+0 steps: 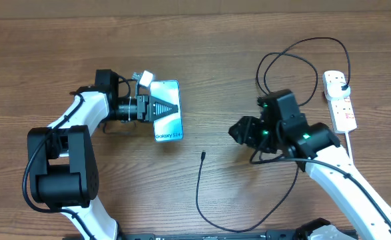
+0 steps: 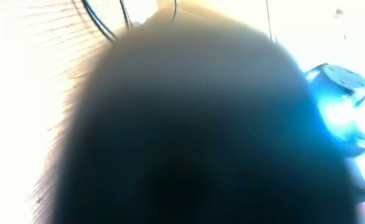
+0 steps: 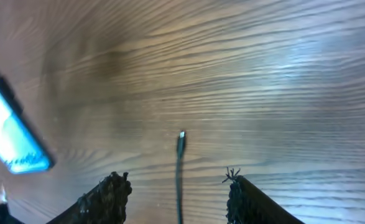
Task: Plug charger to phone and switch on socket
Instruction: 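Move the right gripper down to the black USB-C cable end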
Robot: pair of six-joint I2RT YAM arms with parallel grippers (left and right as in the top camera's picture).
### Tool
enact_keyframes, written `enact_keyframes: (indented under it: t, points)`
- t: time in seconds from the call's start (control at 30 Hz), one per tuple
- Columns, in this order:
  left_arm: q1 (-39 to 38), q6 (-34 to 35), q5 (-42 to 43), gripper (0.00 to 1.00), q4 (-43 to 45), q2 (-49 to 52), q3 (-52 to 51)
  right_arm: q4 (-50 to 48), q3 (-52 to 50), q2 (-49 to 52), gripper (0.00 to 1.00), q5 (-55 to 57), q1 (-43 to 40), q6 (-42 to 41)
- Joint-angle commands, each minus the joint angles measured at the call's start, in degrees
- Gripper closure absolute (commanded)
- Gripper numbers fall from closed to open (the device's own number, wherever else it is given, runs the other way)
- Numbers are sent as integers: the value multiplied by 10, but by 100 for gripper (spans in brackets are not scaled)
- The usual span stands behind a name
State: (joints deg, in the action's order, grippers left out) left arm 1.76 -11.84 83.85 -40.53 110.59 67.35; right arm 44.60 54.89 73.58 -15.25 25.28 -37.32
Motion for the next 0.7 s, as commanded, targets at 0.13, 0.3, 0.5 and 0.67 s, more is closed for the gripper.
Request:
enact_keyframes:
  t: [0.13, 0.3, 0.5, 0.67]
  points:
    - [13, 112, -1, 96, 53, -16, 1, 7, 12, 37, 46, 87, 95, -50]
    - [13, 168, -79, 96, 52, -16, 1, -3, 12, 100, 46, 123, 147, -94]
    - [13, 170, -92, 96, 60, -16, 1, -46, 12, 170, 52, 127, 191, -116]
    - [12, 170, -96, 96, 63, -16, 1, -85, 12, 207, 56, 137, 210, -124]
